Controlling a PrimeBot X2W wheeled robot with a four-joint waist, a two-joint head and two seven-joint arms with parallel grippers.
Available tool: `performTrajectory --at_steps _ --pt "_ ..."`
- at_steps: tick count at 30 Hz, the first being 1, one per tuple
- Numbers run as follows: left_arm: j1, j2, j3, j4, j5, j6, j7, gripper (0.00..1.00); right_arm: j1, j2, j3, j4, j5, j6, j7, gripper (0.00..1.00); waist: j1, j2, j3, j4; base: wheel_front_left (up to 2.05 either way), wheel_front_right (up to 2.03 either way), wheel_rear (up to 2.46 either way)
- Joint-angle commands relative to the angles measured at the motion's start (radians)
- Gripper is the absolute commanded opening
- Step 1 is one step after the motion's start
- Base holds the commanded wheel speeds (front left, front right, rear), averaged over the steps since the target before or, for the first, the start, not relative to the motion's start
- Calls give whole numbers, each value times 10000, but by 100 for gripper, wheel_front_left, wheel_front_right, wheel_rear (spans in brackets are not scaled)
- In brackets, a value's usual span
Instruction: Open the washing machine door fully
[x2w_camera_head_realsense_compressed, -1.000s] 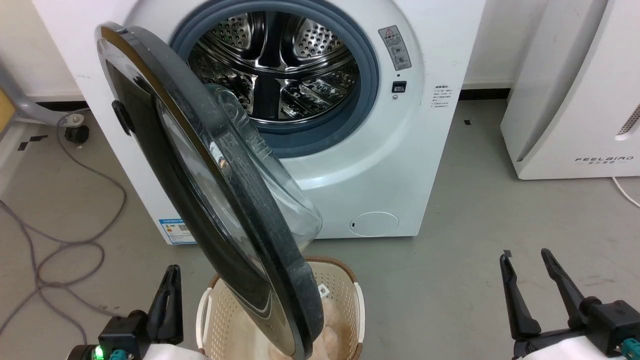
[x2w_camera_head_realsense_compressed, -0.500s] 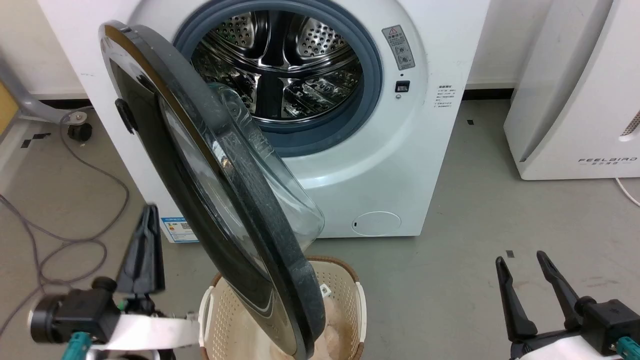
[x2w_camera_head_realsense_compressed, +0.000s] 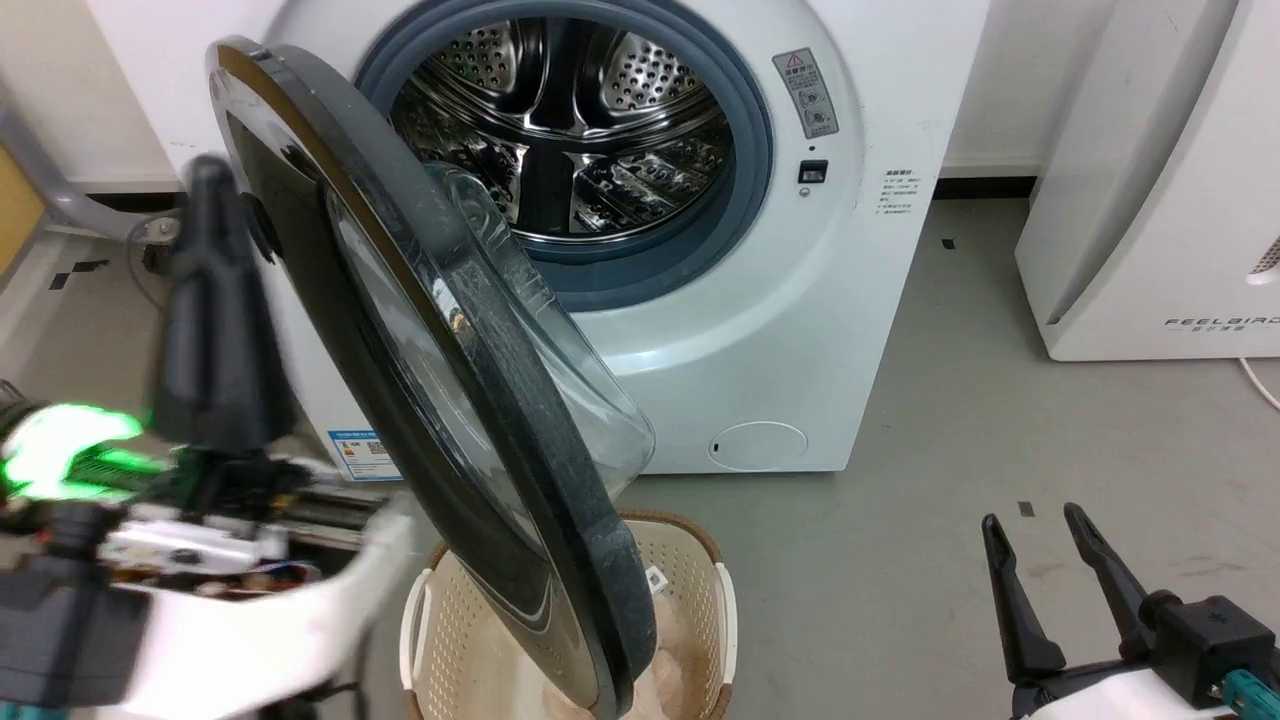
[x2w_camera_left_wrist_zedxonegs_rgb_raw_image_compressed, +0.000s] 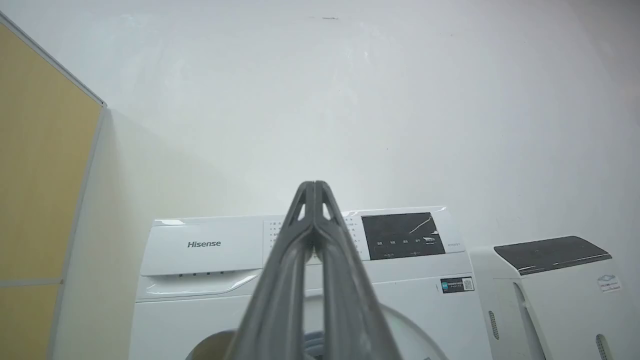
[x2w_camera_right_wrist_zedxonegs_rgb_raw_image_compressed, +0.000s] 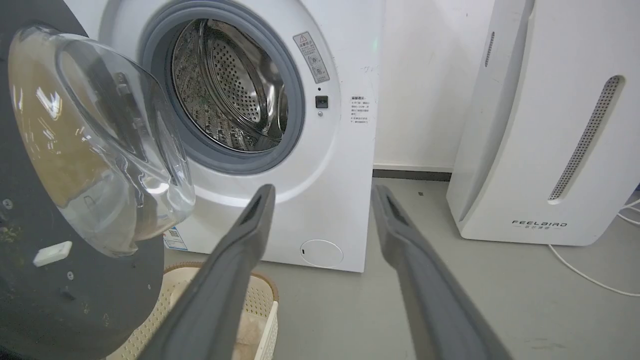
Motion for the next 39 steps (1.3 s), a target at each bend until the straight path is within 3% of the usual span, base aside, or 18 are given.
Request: performTrajectory --at_steps 1,11,22,30,39 --pt "-187 -66 -265 -138 -2 -98 179 0 157 43 20 -71 17 8 10 100 0 0 -5 -2 0 0 0" --pt "-224 -411 -3226 -750 -577 -536 2402 0 323 43 -18 -29 -63 8 108 100 0 0 -117 -117 0 0 0" --pt "1747 -477 -5478 543 -1656 -320 4918 0 340 43 136 37 -155 8 122 100 0 0 -32 -43 0 0 0" --pt "2544 -269 -5711 1439 -1644 141 5650 0 168 43 210 85 -226 8 165 100 0 0 129 -59 0 0 0" --pt "1742 -312 -5082 3352 -1343 519 4723 0 88 43 269 214 -199 8 153 100 0 0 165 -129 0 0 0"
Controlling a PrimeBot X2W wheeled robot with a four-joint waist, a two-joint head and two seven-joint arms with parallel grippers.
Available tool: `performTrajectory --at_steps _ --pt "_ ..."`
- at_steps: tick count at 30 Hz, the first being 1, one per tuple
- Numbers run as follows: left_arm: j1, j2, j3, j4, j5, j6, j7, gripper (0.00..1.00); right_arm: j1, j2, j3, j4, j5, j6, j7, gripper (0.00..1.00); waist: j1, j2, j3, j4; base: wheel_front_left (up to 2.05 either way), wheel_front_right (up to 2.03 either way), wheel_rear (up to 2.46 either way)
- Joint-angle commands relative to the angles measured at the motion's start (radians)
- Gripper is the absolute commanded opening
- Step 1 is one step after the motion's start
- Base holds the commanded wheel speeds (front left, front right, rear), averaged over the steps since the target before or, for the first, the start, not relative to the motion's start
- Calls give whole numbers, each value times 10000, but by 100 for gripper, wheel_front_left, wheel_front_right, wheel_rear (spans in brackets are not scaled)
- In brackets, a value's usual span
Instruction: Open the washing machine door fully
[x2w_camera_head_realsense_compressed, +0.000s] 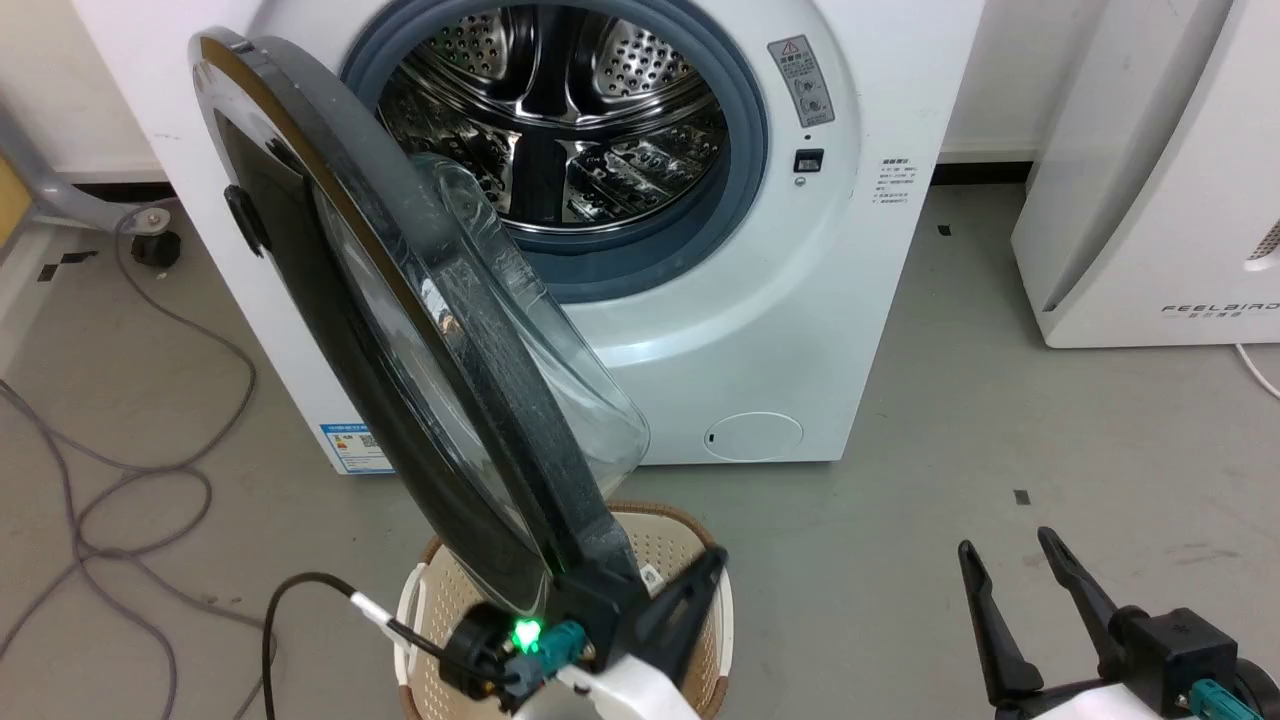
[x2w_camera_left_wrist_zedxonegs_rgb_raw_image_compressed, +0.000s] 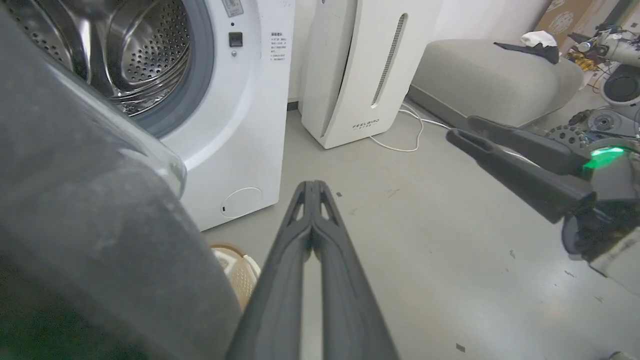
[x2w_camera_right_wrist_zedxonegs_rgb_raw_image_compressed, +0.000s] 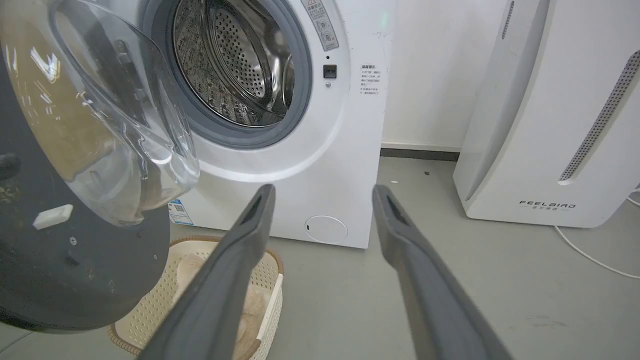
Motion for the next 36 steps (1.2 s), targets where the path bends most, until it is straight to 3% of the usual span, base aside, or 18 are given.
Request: performTrajectory --at_steps 1,9,19,29,36 --pt "-316 -40 117 286 85 115 -269 0 -100 41 19 50 -19 8 -24 100 -1 0 -18 -19 0 0 0" --pt "-749 -136 360 1140 201 439 -1126 0 -33 41 45 162 45 8 -51 100 -1 0 -80 -60 0 0 0" --pt "147 166 587 788 153 917 -1321 0 67 41 58 306 103 8 -24 100 -1 0 -204 105 0 0 0" --pt "1073 645 572 47 390 1205 -1651 0 196 41 31 410 177 8 -59 100 -1 0 -441 651 0 0 0" --pt "1826 832 1002 -495 195 1673 -1796 0 291 41 -144 358 228 8 -135 100 -1 0 -491 1321 0 0 0"
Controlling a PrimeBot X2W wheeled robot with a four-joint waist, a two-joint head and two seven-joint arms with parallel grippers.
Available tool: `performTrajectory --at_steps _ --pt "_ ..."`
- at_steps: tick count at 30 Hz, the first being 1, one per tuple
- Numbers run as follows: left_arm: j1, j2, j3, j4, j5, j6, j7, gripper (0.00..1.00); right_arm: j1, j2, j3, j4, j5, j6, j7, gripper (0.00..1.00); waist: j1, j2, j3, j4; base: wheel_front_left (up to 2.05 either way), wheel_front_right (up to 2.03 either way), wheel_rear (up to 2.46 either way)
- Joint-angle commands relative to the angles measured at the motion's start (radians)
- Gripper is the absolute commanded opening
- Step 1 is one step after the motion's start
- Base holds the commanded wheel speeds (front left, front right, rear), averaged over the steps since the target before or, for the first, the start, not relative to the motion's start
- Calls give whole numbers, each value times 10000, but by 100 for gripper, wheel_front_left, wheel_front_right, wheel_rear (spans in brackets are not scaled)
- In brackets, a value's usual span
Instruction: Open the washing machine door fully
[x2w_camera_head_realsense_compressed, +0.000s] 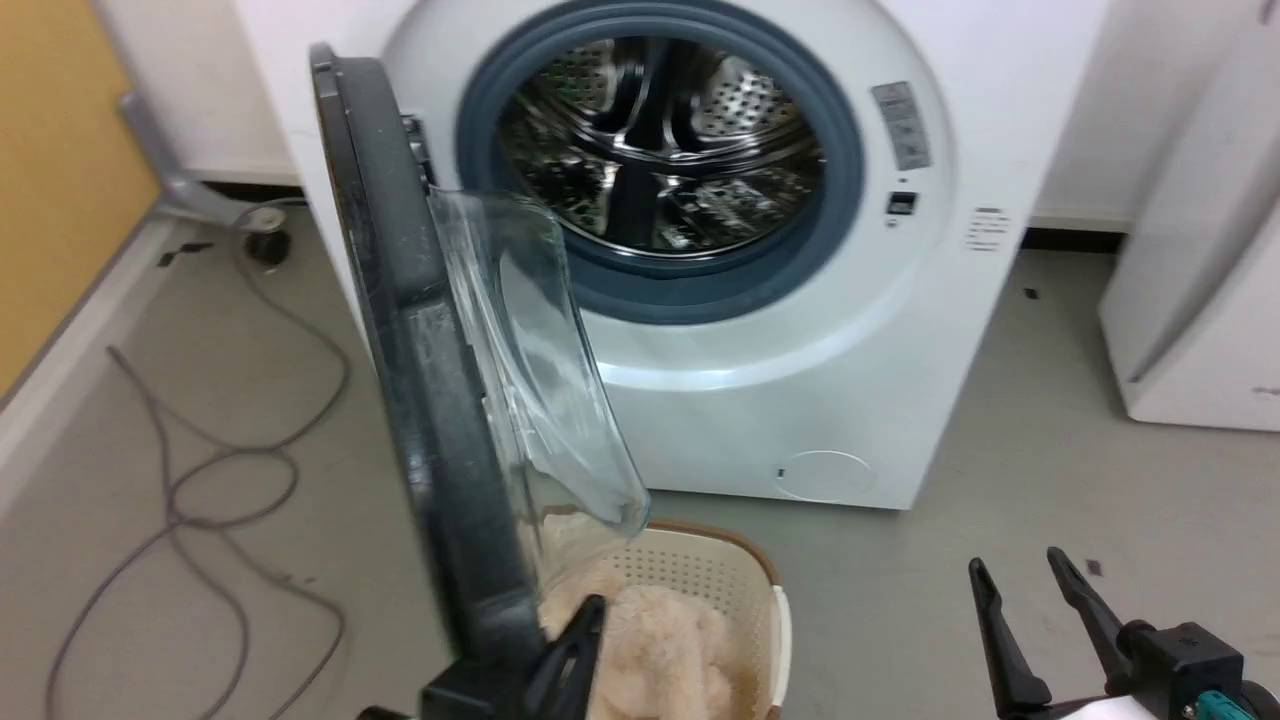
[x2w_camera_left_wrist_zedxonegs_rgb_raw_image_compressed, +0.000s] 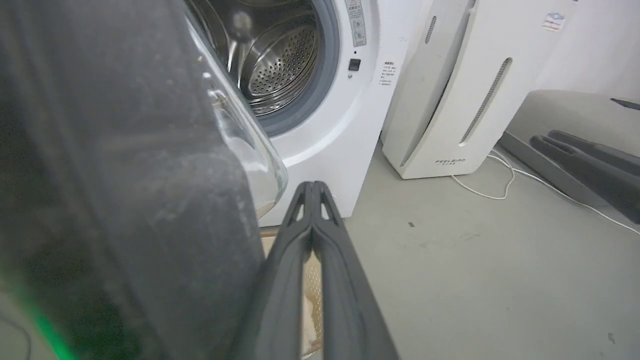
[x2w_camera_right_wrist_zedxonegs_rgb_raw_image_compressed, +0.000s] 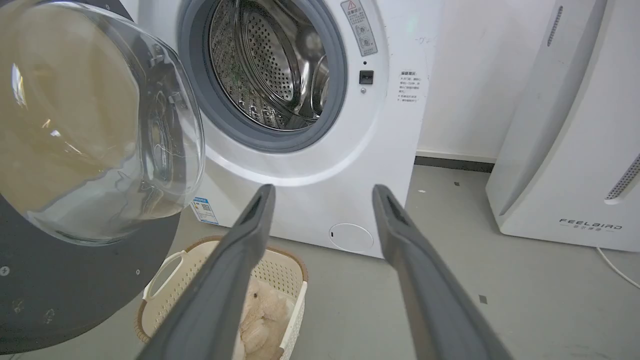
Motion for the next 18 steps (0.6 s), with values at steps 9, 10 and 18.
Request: performTrajectory --at_steps 9,10,18 --pt "599 386 1198 -715 -280 762 -345 0 111 39 -181 19 217 8 -206 100 1 -1 301 1118 0 0 0" --pt "637 440 1348 -738 -315 811 -420 0 90 39 -178 44 235 8 -247 100 1 -1 334 1209 0 0 0" --pt "461 909 2850 -392 -788 1073 -1158 0 -83 39 -139 182 276 8 -377 100 1 -1 556 1742 0 0 0"
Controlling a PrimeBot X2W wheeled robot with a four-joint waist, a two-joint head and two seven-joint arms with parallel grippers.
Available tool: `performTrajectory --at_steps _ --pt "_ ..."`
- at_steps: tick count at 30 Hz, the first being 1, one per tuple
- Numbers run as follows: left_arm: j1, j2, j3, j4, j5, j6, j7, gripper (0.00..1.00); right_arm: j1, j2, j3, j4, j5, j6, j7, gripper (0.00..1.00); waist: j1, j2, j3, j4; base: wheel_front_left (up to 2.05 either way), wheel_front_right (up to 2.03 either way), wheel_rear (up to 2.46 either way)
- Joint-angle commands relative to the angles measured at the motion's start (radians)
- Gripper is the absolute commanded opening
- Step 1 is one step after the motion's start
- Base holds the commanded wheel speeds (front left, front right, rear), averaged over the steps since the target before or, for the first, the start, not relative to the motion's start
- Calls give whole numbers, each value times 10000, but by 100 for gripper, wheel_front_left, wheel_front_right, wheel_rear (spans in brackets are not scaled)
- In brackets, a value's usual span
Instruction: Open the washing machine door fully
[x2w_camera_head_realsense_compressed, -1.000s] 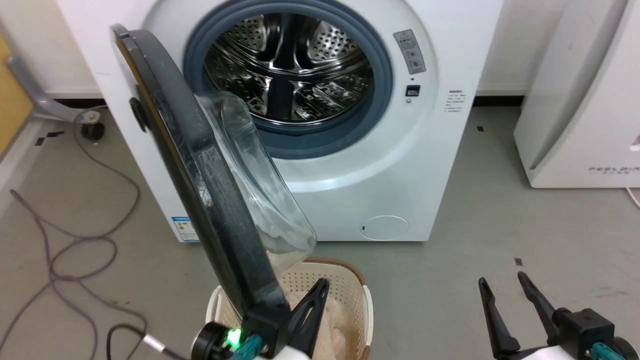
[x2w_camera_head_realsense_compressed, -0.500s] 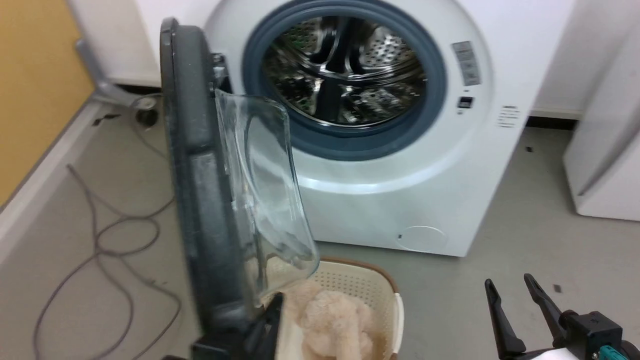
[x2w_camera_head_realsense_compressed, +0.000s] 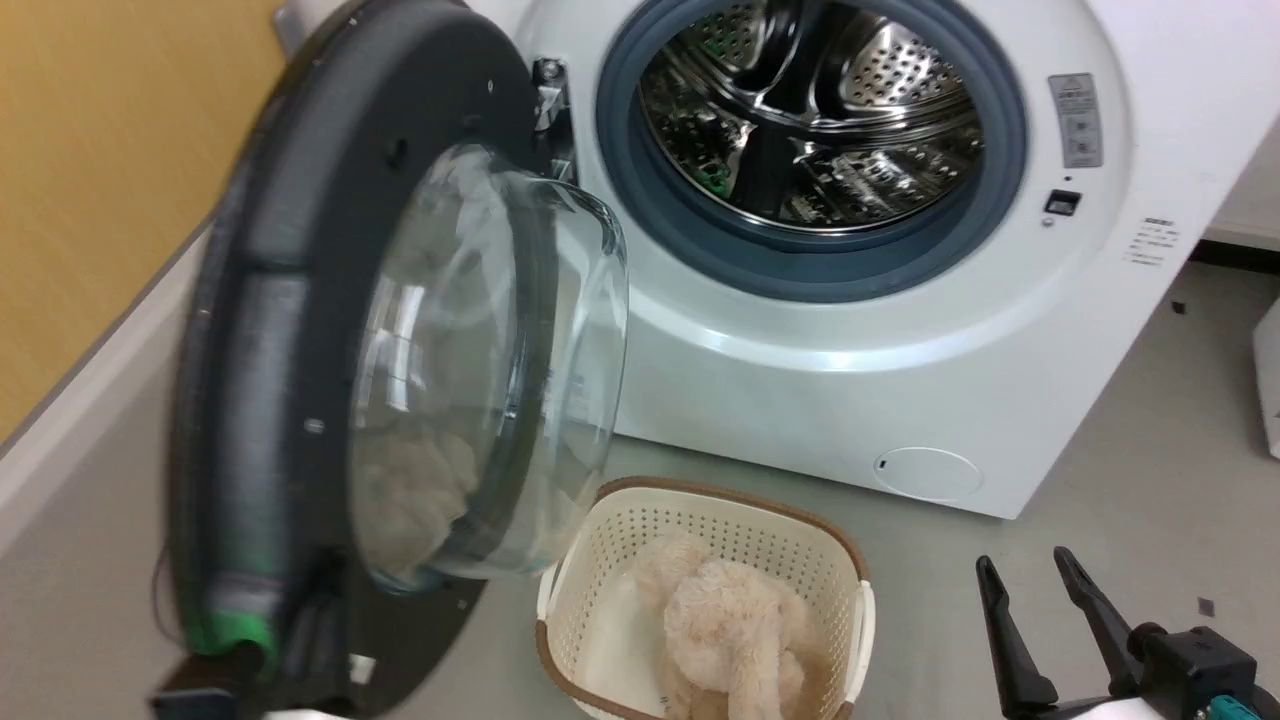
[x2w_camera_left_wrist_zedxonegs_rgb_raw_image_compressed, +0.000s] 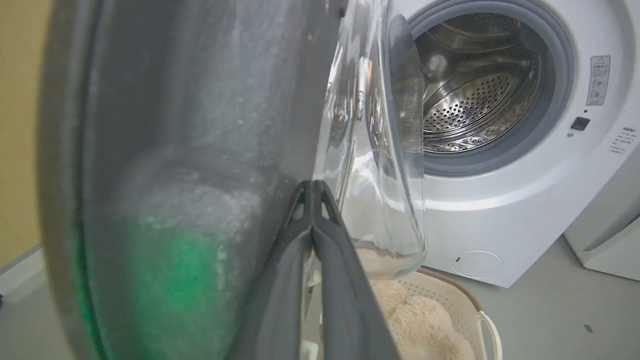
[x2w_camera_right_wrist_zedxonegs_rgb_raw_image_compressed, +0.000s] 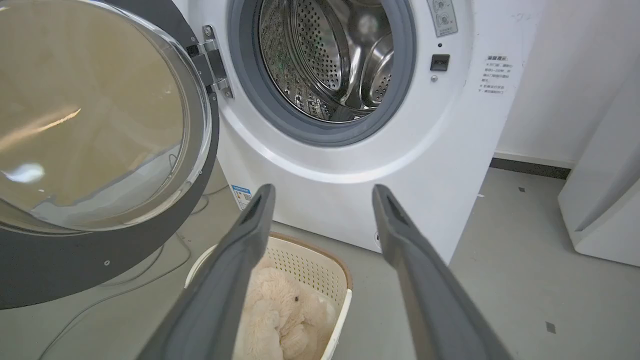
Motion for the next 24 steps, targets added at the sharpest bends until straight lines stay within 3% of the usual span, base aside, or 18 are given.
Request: performTrajectory --at_steps 1,10,15,24 --pt "-186 126 289 163 -196 39 -162 0 -89 36 23 12 -5 8 -52 100 0 0 74 97 0 0 0" --pt "-1349 939 2213 2313 -1376 -564 -1389 0 -288 36 98 26 -26 8 57 100 0 0 208 100 0 0 0" --pt "-2068 1479 2854 3792 -1662 -925 -1734 0 -383 36 174 100 104 8 -1 100 0 0 273 -74 0 0 0" --pt "-2953 1964 3507 6100 -1840 -1544 -2058 0 -358 36 307 328 5 8 -11 100 0 0 30 -367 0 0 0"
